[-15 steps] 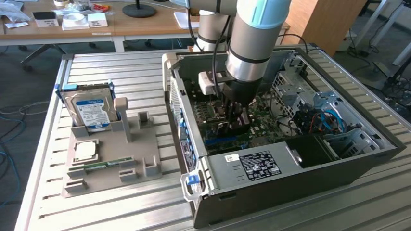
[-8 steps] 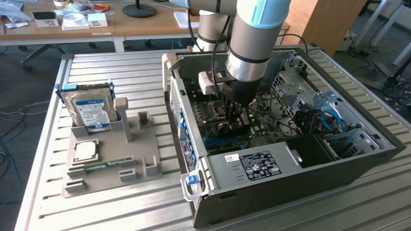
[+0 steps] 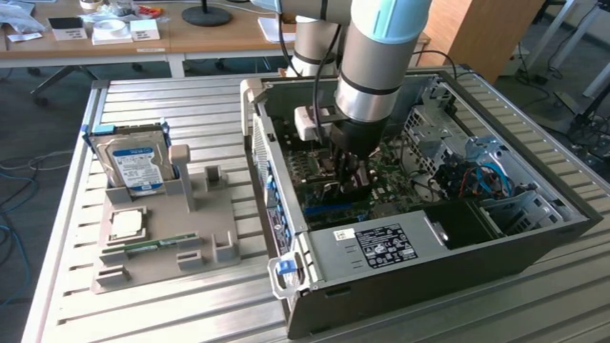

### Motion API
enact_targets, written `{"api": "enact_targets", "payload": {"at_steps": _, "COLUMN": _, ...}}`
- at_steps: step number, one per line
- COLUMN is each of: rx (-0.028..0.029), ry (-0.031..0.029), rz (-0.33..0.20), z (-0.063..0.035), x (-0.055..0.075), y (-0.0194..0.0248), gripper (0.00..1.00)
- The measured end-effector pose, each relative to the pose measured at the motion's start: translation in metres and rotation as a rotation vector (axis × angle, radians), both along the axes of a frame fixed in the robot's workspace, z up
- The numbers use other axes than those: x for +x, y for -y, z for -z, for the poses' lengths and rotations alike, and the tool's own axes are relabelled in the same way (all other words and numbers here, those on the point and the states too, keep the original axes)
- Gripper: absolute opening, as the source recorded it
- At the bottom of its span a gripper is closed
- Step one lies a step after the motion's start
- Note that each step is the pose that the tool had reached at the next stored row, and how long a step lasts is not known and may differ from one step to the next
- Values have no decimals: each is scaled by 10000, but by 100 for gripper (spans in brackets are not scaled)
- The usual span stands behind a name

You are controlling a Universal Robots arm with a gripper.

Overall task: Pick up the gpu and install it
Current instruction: 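Insert the gpu into the slot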

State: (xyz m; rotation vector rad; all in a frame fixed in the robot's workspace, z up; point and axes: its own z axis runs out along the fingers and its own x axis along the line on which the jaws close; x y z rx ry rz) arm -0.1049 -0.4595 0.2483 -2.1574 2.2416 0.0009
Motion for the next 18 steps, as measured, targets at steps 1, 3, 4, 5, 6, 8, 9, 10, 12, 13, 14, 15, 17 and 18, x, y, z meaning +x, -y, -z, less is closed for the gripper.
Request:
{"api": "enact_targets", "payload": {"at_steps": 1, "rx": 1, "ry": 0, "rz": 0, "z": 1, "x": 0, "y": 0, "gripper": 27}}
{"api": "enact_targets", "payload": {"at_steps": 3, "rx": 1, "ry": 2, "rz": 1, "z": 5, "x": -2, "y": 0, "gripper": 27}}
{"api": "enact_targets", "payload": {"at_steps": 4, "rx": 1, "ry": 1, "rz": 0, "z": 7, "x": -3, "y": 0, "gripper": 27}}
{"api": "enact_targets", "payload": {"at_steps": 5, "rx": 0, "ry": 0, "rz": -1, "z": 8, "x": -5, "y": 0, "gripper": 27}}
{"api": "enact_targets", "payload": {"at_steps": 6, "rx": -1, "ry": 0, "rz": -1, "z": 10, "x": -6, "y": 0, "gripper": 27}}
{"api": "enact_targets", "payload": {"at_steps": 8, "rx": -2, "ry": -1, "rz": -1, "z": 11, "x": -6, "y": 0, "gripper": 27}}
{"api": "enact_targets", "payload": {"at_steps": 9, "rx": -1, "ry": -1, "rz": 0, "z": 12, "x": -7, "y": 0, "gripper": 27}}
{"api": "enact_targets", "payload": {"at_steps": 10, "rx": -1, "ry": 0, "rz": 0, "z": 12, "x": -7, "y": 0, "gripper": 27}}
{"api": "enact_targets", "payload": {"at_steps": 12, "rx": 0, "ry": 0, "rz": 0, "z": 13, "x": -7, "y": 0, "gripper": 27}}
{"api": "enact_targets", "payload": {"at_steps": 13, "rx": 0, "ry": 0, "rz": 0, "z": 13, "x": -7, "y": 0, "gripper": 27}}
{"api": "enact_targets", "payload": {"at_steps": 14, "rx": 1, "ry": 0, "rz": 0, "z": 13, "x": -7, "y": 0, "gripper": 27}}
{"api": "enact_targets", "payload": {"at_steps": 15, "rx": 1, "ry": 1, "rz": 0, "z": 13, "x": -8, "y": 0, "gripper": 27}}
{"api": "enact_targets", "payload": {"at_steps": 17, "rx": -1, "ry": 2, "rz": 1, "z": 18, "x": -12, "y": 0, "gripper": 27}}
{"api": "enact_targets", "payload": {"at_steps": 18, "rx": -3, "ry": 0, "rz": 0, "z": 20, "x": -14, "y": 0, "gripper": 27}}
